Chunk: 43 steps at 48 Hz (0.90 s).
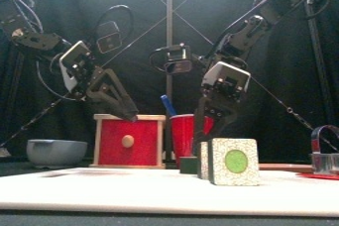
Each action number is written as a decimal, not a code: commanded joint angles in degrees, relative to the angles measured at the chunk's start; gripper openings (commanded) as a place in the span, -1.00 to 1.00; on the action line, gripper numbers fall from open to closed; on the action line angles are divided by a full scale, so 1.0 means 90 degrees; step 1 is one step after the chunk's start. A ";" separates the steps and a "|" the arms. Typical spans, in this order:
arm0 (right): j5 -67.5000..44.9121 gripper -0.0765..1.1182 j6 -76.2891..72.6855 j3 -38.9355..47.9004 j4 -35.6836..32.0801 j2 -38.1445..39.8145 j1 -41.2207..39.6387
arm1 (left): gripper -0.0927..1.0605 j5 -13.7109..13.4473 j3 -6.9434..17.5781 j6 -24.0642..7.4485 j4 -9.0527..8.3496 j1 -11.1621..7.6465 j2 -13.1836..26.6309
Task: Place sushi on board then cut the sushi with the knife then place the pieces on the plate
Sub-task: Place the 4 sushi pieces on the plate
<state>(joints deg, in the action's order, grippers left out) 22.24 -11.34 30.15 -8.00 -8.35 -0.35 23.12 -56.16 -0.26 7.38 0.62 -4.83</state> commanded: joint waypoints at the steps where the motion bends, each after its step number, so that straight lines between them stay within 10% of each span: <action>1: -0.0020 0.47 -0.0010 -0.0107 0.0127 0.0381 -0.0049 | 0.41 0.0029 0.0049 0.0000 0.0000 0.0020 -0.0020; 43: -0.0049 0.79 0.0000 -0.0166 0.0713 0.0195 0.0078 | 0.41 0.0029 0.0010 -0.0010 -0.0010 0.0020 -0.0020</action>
<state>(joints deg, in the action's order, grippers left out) 22.15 -11.25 30.06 -1.76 -7.38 0.00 23.12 -56.60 -0.26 7.38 0.62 -4.83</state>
